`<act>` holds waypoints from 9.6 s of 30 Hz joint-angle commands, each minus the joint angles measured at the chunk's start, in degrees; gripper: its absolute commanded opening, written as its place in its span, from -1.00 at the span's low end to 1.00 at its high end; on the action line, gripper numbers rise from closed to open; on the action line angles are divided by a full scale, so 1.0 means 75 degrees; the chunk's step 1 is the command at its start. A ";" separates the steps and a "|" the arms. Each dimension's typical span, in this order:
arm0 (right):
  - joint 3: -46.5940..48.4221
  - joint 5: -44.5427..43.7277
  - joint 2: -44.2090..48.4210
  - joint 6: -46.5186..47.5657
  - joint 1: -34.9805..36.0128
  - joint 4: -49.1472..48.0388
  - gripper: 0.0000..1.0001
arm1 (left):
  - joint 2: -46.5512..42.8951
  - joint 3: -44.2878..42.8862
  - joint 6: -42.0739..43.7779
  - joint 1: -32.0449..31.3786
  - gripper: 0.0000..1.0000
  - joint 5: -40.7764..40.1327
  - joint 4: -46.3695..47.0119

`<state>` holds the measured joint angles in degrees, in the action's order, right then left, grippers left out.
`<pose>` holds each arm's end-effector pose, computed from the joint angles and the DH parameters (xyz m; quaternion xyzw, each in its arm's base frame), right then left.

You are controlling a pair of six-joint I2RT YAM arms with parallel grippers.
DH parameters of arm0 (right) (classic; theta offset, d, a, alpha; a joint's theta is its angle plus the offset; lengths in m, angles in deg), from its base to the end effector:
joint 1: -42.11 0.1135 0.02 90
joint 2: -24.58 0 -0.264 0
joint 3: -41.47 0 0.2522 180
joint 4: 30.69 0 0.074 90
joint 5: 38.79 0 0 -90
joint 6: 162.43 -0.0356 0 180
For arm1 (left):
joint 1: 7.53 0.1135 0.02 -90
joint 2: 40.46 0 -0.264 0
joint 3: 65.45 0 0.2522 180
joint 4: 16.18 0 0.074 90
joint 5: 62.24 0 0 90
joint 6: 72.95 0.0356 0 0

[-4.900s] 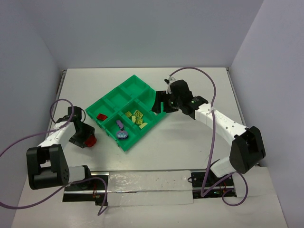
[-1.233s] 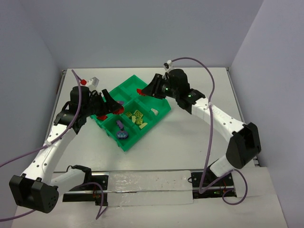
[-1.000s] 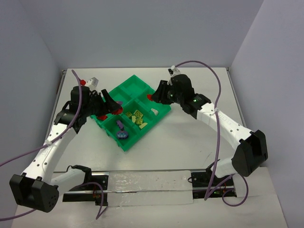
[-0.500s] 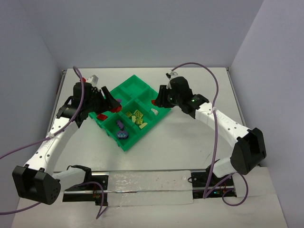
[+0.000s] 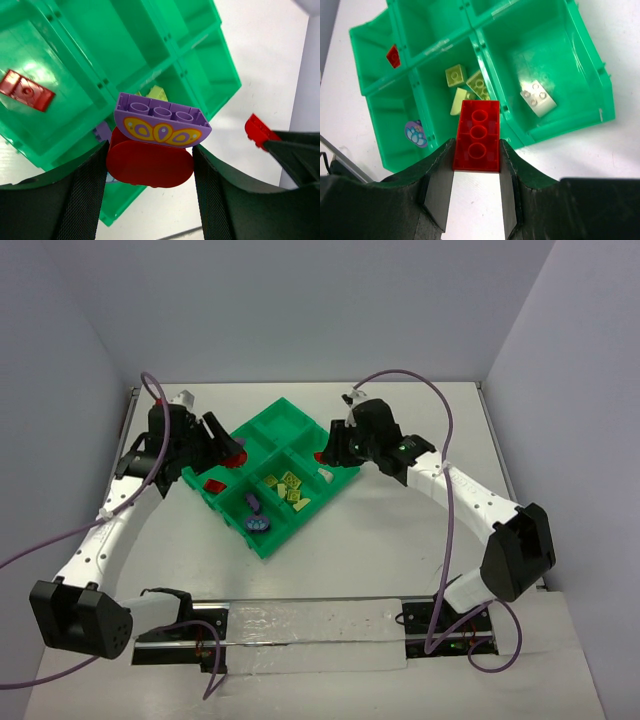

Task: Sort the legos into containers by color

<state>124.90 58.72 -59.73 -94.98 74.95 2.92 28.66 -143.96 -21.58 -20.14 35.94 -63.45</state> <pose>0.2798 0.1862 0.3104 -0.1096 0.8768 0.2673 0.3845 0.2535 -0.0619 0.3342 -0.1712 0.8801 -0.2472 0.3674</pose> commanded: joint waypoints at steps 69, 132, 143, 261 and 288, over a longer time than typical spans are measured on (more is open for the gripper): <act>0.4242 0.1699 -0.4446 0.0617 0.1902 -0.1240 -1.00 | 0.0670 -0.3138 -0.0596 0.1107 -0.12 -0.1605 -0.2680; 0.4331 0.1512 -0.3595 -0.2544 0.1951 -0.3286 0.40 | 0.0546 -0.2220 -0.1433 0.1188 -0.11 0.0360 -0.0968; 0.4899 0.1412 -0.4165 -0.2770 0.1927 -0.3268 0.37 | 0.0418 -0.2171 -0.1399 0.1201 -0.10 0.0374 -0.1005; 0.5734 0.8467 -0.3395 0.2081 0.0272 0.3562 -1.00 | 0.0312 -0.0062 0.1612 0.0849 0.51 0.9117 0.1166; 0.5191 0.8299 -0.3135 0.2090 0.0316 0.3395 -1.00 | 0.0083 0.0268 0.1392 0.1087 -0.99 0.8613 0.1485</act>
<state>165.21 123.08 -85.82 -80.49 77.09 30.44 31.38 -141.68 -10.73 -13.64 102.93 -52.27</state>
